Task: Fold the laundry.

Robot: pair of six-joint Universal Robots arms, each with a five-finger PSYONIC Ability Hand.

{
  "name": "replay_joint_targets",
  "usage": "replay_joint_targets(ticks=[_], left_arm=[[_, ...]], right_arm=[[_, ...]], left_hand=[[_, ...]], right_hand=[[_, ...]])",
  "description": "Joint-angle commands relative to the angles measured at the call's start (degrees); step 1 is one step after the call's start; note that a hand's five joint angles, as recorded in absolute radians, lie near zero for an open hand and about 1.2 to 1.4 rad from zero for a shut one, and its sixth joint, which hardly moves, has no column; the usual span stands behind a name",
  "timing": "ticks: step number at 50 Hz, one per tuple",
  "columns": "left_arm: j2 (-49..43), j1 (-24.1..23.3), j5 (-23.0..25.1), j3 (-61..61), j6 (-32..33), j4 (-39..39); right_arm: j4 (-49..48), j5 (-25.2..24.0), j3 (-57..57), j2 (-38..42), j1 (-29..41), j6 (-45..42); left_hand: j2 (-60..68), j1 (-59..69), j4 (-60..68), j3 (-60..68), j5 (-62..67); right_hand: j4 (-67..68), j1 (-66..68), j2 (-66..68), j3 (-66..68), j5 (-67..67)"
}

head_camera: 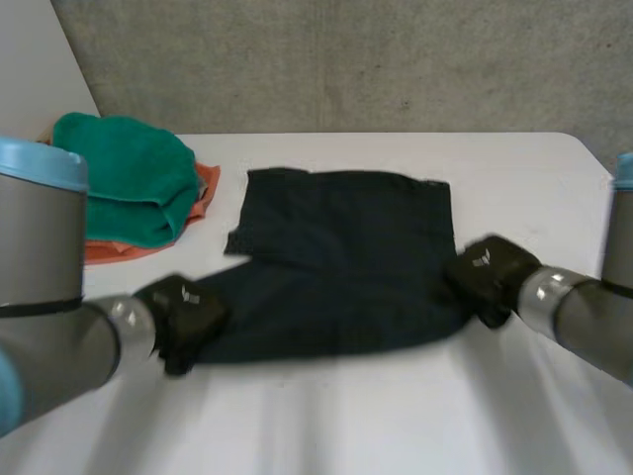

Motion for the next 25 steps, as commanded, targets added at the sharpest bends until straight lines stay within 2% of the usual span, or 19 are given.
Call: replay_joint_targets(ticks=[1,3,5,10,11,14,17,19,22,23,25], left_arm=[[8.0,-3.1,3.6,-6.0,7.4,-11.1],[8.9,-3.5,4.1,-6.0,8.1,-11.9],[9.4,-3.5,4.4,-4.4,8.3,-11.1],[3.5,-0.9,2.3,4.6,6.8,-3.0],[0.5,-0.6,1.3,8.7,5.4,-0.3],[-4.6,-0.4,-0.1,15.4,2.4,3.7],[-12.1,-0.4,-1.9,25.1,-1.8,7.9],[-17.1,-0.5,-3.4,31.4,-5.1,7.8],[-20.3,-0.9,-4.7,36.1,-8.7,5.7],[-21.0,-1.3,-5.4,37.8,-11.5,3.6],[-20.7,-1.9,-5.6,38.7,-14.3,1.5]], right_arm=[[17.2,-6.3,8.5,-8.6,-3.7,-18.9],[16.3,-7.6,9.1,-9.4,-4.3,-21.1],[14.0,-8.1,8.5,-9.3,-5.0,-19.1],[5.6,-7.8,2.5,-5.4,-4.3,-6.0],[2.4,-7.0,0.2,-3.2,-3.6,-1.6],[-2.2,-4.7,-3.1,0.6,-3.0,4.2],[-7.3,0.3,-7.0,5.2,-2.3,9.4],[-9.3,3.3,-9.0,7.4,-1.5,11.5],[-9.8,5.0,-9.9,8.8,-0.4,12.3],[-9.8,5.2,-9.7,9.2,0.0,12.4],[-10.2,5.0,-9.1,9.2,0.4,12.5]], left_hand=[[11.4,14.6,11.3,11.7,12.2],[11.4,14.6,11.3,11.7,12.2],[11.4,14.6,11.3,11.7,12.2],[11.4,14.6,11.3,11.7,12.2],[11.4,14.6,11.3,11.7,12.2],[11.4,14.6,11.3,11.7,12.2],[11.4,14.6,11.3,11.7,12.2],[11.4,14.6,11.3,11.7,12.2],[11.4,14.6,11.3,11.7,12.2],[3.4,6.6,3.3,3.7,4.2],[-22.2,-19.1,-22.4,-22.0,-21.5]], right_hand=[[11.5,14.5,13.6,11.7,12.7],[11.5,14.5,13.6,11.7,12.7],[11.5,14.5,13.6,11.7,12.7],[11.5,14.5,13.6,11.7,12.7],[11.5,14.5,13.6,11.7,12.7],[11.5,14.5,13.6,11.7,12.7],[11.5,14.5,13.6,11.7,12.7],[11.5,14.5,13.6,11.7,12.7],[11.5,14.5,13.6,11.7,12.7],[11.5,14.5,13.6,11.7,12.7],[11.5,14.5,13.6,11.7,12.7]])
